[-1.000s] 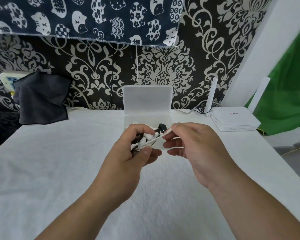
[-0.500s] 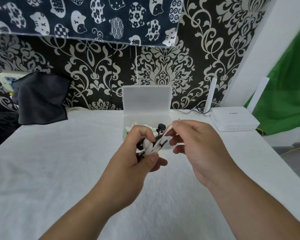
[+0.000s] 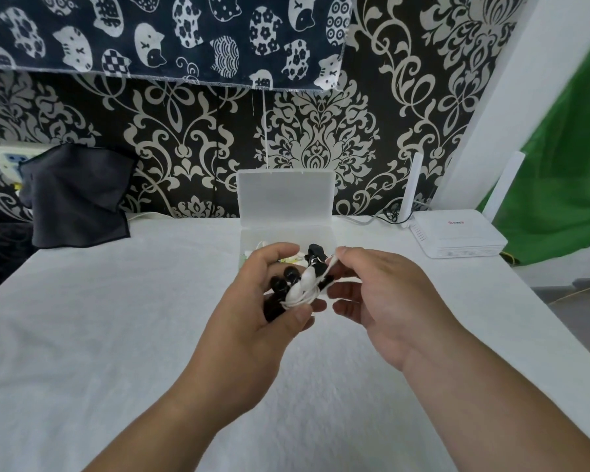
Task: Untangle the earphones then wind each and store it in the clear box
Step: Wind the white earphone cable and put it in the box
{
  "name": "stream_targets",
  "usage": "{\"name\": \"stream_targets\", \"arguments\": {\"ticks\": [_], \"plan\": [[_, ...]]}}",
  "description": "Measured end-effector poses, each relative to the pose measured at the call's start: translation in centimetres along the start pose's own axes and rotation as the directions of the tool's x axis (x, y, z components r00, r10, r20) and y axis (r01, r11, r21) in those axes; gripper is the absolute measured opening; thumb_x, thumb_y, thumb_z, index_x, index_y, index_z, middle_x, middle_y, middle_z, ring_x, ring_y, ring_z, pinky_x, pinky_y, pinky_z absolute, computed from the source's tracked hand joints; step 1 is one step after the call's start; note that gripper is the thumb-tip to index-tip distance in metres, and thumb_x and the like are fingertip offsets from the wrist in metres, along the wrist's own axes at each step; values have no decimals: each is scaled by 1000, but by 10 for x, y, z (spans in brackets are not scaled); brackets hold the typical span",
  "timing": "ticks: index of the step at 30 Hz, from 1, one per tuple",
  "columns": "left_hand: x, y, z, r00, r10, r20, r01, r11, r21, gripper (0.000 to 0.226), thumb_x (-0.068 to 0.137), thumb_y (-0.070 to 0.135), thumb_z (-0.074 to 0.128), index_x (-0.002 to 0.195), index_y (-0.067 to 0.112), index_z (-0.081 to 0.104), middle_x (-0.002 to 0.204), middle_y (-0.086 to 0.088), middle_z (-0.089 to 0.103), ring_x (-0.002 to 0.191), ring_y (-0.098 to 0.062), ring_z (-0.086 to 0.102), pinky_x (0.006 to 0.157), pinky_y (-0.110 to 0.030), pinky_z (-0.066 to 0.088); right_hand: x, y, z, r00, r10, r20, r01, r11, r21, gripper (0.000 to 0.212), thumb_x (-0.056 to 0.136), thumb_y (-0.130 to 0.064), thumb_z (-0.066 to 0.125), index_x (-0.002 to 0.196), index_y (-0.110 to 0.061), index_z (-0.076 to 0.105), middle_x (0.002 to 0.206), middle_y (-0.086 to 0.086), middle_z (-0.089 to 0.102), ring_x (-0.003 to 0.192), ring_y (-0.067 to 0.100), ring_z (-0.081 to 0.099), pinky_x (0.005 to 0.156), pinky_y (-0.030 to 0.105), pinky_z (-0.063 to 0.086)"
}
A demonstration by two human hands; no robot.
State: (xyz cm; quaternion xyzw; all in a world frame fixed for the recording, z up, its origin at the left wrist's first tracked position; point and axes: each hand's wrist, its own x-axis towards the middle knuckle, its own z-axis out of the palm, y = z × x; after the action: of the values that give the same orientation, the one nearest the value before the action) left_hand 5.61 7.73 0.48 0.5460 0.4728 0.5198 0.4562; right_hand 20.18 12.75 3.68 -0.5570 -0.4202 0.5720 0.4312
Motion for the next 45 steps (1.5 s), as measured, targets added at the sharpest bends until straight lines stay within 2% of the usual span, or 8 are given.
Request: {"name": "stream_targets", "arguments": {"ticks": [8,17,21,27,30,35,40,45], "plan": [[1,0,0,999,11,-38,-13,999,-52,52,88,-11,64,109,36,71,113,1,73,110,-25,66,105,-51,48,1,0,0,997,77,26,-79,993,84,24,94,-17,60,73,-11,71,71,4,69,56,16,59,54,29,47],[5,2,-14,991,89,96,-112,956,272,52,88,-4,68,106,45,68,112,14,65,107,-10,63,86,-17,48,-2,-2,-4,973,-216,82,229,954,-195,32,92,-18,58,65,-4,67,70,6,66,66,14,61,66,34,50],[4,3,-17,987,102,125,-135,948,287,45,88,0,70,107,41,69,112,14,61,107,-12,63,86,-16,49,-2,-3,-3,975,-205,92,221,945,-242,30,89,-16,58,66,1,65,67,7,62,63,13,58,65,34,49],[2,10,-14,978,189,87,-207,839,503,41,85,4,74,100,42,65,99,22,63,93,-2,61,77,-4,41,-3,-5,-3,975,-204,93,223,921,-319,29,87,-14,57,67,7,57,66,9,57,65,17,55,65,36,47],[1,9,-14,953,262,151,-300,748,592,39,82,-2,74,95,34,67,90,17,63,88,-7,60,73,-7,42,-1,-2,-4,987,-136,89,158,928,-336,30,88,-13,57,66,7,56,67,9,57,67,17,55,65,34,49],[2,10,-14,901,355,251,-426,607,671,34,87,-2,68,95,31,62,88,17,60,81,-9,58,69,-24,47,1,4,-3,995,-56,88,84,935,-346,29,87,-14,59,60,-3,62,72,11,63,71,19,61,62,31,50],[1,9,-14,902,384,199,-411,618,670,33,88,1,69,96,32,61,87,18,61,80,-8,58,67,-24,47,-1,2,-4,984,-130,123,167,918,-360,32,90,-20,58,62,-8,67,71,9,66,72,17,61,64,32,50],[4,6,-16,915,396,80,-342,653,676,32,85,-1,69,91,30,67,84,16,64,78,-9,61,68,-24,48,-5,-2,-5,945,-300,131,327,832,-449,35,94,-26,57,74,2,65,82,25,63,65,24,50,60,40,41]]}}
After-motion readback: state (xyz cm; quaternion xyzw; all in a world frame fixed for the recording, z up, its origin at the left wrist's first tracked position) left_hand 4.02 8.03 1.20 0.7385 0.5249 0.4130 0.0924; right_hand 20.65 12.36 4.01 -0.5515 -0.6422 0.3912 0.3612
